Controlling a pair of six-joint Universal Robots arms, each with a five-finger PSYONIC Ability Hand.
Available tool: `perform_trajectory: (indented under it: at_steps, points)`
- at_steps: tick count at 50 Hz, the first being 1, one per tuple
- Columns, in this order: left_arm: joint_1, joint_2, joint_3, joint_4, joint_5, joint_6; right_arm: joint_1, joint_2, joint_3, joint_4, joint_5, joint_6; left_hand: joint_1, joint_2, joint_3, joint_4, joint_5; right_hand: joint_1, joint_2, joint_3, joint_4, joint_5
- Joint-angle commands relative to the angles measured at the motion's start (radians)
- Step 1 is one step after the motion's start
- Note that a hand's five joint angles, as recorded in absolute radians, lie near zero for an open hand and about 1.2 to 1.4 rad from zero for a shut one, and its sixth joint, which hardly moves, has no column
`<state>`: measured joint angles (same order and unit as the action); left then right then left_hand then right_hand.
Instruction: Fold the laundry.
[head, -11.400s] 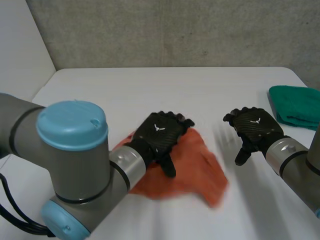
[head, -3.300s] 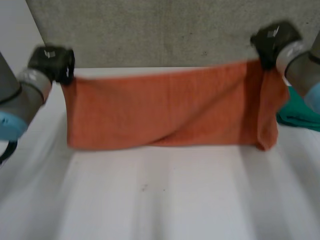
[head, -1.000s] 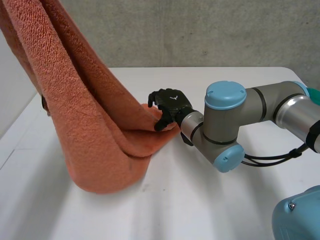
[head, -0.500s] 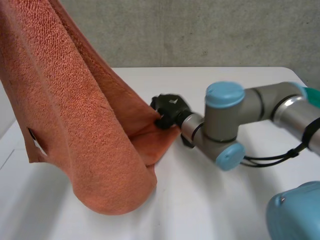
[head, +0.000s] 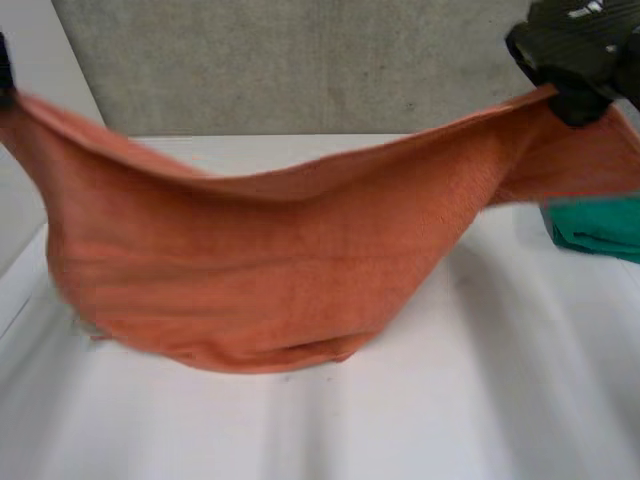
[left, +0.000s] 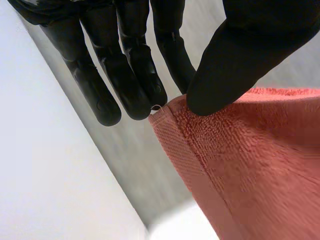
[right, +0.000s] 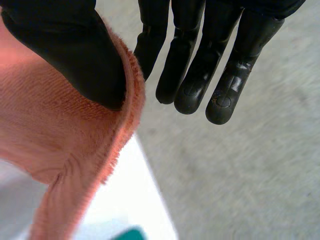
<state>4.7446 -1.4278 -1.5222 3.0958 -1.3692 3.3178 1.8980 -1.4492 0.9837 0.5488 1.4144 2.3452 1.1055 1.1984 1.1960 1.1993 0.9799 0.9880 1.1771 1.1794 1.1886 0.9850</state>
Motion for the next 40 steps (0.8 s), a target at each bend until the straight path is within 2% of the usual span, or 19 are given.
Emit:
perform_trajectory:
  at_steps: [1,5,8,10,15,18,19,22,23,24,28,34,40]
  points:
    - [-0.018,-0.184,-0.114,-0.086,0.024,0.28,-0.051,0.052,0.11,0.181,0.008,-0.185,0.291,0.198,0.2,0.197,0.242,0.408,0.219,0.217,0.208,0.237]
    - [-0.079,-0.291,-0.127,-0.085,0.009,0.435,-0.048,0.16,0.128,0.14,0.04,-0.201,0.291,0.198,0.2,0.197,0.242,0.408,0.219,0.217,0.208,0.237]
    - [-0.119,-0.374,-0.081,-0.08,-0.014,0.465,-0.047,0.254,0.09,0.093,0.098,-0.205,0.291,0.198,0.2,0.197,0.242,0.408,0.219,0.217,0.208,0.237]
    - [-0.142,-0.411,-0.029,-0.071,-0.031,0.456,-0.045,0.302,0.046,0.053,0.124,-0.204,0.291,0.198,0.2,0.197,0.242,0.408,0.219,0.217,0.208,0.237]
    - [-0.193,-0.5,0.155,0.012,-0.067,0.391,-0.042,0.47,-0.207,-0.142,0.191,-0.188,0.291,0.198,0.2,0.197,0.242,0.408,0.219,0.217,0.208,0.237]
    - [-0.199,-0.523,0.296,0.111,-0.079,0.339,-0.025,0.516,-0.334,-0.245,0.202,-0.178,0.291,0.198,0.2,0.197,0.242,0.408,0.219,0.217,0.208,0.237]
    - [-0.199,-0.527,0.333,0.139,-0.085,0.326,-0.011,0.539,-0.421,-0.33,0.202,-0.158,0.291,0.198,0.2,0.197,0.242,0.408,0.219,0.217,0.208,0.237]
    - [-0.199,-0.53,0.471,0.263,-0.137,0.266,0.001,0.564,-0.529,-0.484,0.202,-0.113,0.291,0.198,0.2,0.197,0.242,0.408,0.219,0.217,0.208,0.237]
    - [-0.201,-0.53,0.502,0.294,-0.158,0.255,0.004,0.569,-0.575,-0.588,0.202,-0.081,0.291,0.198,0.2,0.197,0.242,0.408,0.219,0.217,0.208,0.237]
    - [-0.201,-0.527,0.557,0.355,-0.209,0.24,0.004,0.566,-0.588,-0.637,0.201,-0.066,0.291,0.198,0.2,0.197,0.242,0.408,0.219,0.217,0.208,0.237]
    - [-0.205,-0.52,0.651,0.449,-0.303,0.233,0.004,0.523,-0.583,-0.809,0.199,-0.027,0.291,0.198,0.2,0.197,0.242,0.408,0.219,0.217,0.208,0.237]
    - [-0.233,-0.519,0.648,0.448,-0.301,0.232,0.007,0.475,-0.481,-0.819,0.182,-0.023,0.291,0.198,0.2,0.197,0.242,0.408,0.219,0.217,0.208,0.237]
    - [-0.233,-0.517,0.464,0.434,-0.262,0.232,-0.005,0.4,-0.183,-0.805,0.141,-0.021,0.291,0.198,0.2,0.197,0.242,0.408,0.219,0.217,0.208,0.237]
